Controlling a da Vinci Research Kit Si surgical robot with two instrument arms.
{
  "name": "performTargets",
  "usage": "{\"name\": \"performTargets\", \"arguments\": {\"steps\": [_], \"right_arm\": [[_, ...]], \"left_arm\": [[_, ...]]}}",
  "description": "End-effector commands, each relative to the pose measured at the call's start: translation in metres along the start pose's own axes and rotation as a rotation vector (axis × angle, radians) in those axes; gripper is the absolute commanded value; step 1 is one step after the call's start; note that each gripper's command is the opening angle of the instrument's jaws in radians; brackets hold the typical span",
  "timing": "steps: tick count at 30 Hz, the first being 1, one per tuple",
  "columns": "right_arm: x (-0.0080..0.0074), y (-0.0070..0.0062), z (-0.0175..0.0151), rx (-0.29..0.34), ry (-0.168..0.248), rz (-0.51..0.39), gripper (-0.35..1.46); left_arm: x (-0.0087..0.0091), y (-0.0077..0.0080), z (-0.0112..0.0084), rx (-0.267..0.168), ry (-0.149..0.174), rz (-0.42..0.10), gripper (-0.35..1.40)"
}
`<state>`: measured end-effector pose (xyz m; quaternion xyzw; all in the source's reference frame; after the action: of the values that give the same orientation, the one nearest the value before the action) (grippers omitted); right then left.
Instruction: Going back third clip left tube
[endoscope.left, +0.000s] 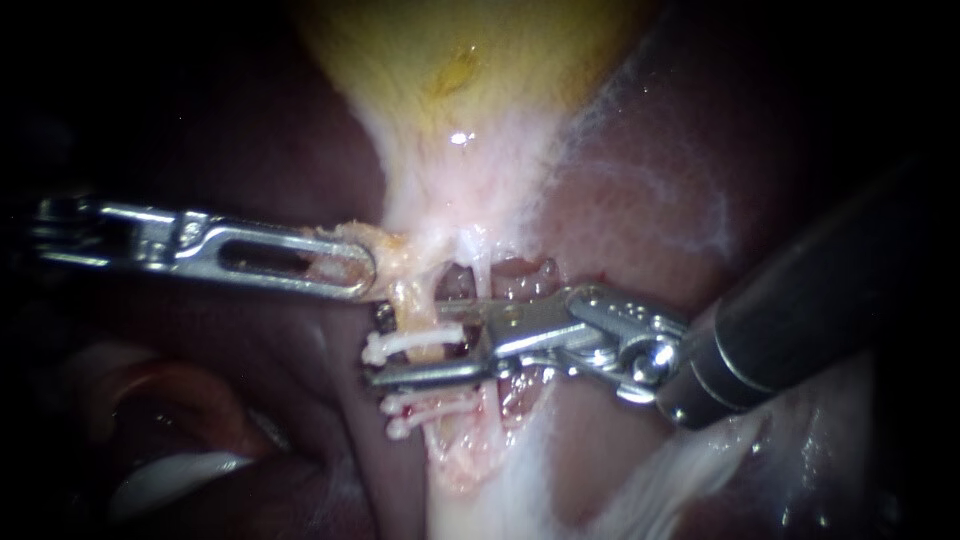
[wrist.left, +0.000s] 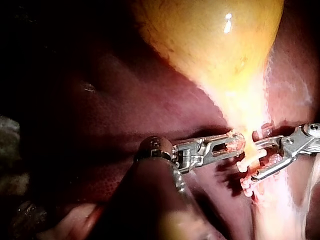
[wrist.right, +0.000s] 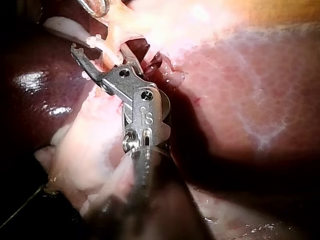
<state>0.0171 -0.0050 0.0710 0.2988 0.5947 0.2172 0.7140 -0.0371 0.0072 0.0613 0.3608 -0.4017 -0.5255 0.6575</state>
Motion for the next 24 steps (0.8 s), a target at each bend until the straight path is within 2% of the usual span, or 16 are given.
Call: {"name": "performTargets", "arguments": {"steps": [1, 5, 11, 24], "right_arm": [[0.0, 0.0, -0.0001, -0.007, 0.001, -0.003, 0.5], [-0.0002, 0.0002, -0.0009, -0.026, 0.002, -0.028, 0.5], [0.0, 0.0004, -0.0042, -0.018, -0.002, -0.088, 0.5], [0.003, -0.0011, -0.0154, -0.011, -0.005, -0.205, 0.5]], "left_arm": [[0.0, 0.0, 0.0, 0.0, 0.0, 0.0, -0.35], [0.0, 0.0, 0.0, 0.0, 0.0, 0.0, -0.35], [0.0, 0.0001, -0.0002, 0.001, 0.001, 0.001, -0.35], [-0.0001, 0.0005, -0.0004, 0.003, 0.003, 0.001, -0.35]]}}
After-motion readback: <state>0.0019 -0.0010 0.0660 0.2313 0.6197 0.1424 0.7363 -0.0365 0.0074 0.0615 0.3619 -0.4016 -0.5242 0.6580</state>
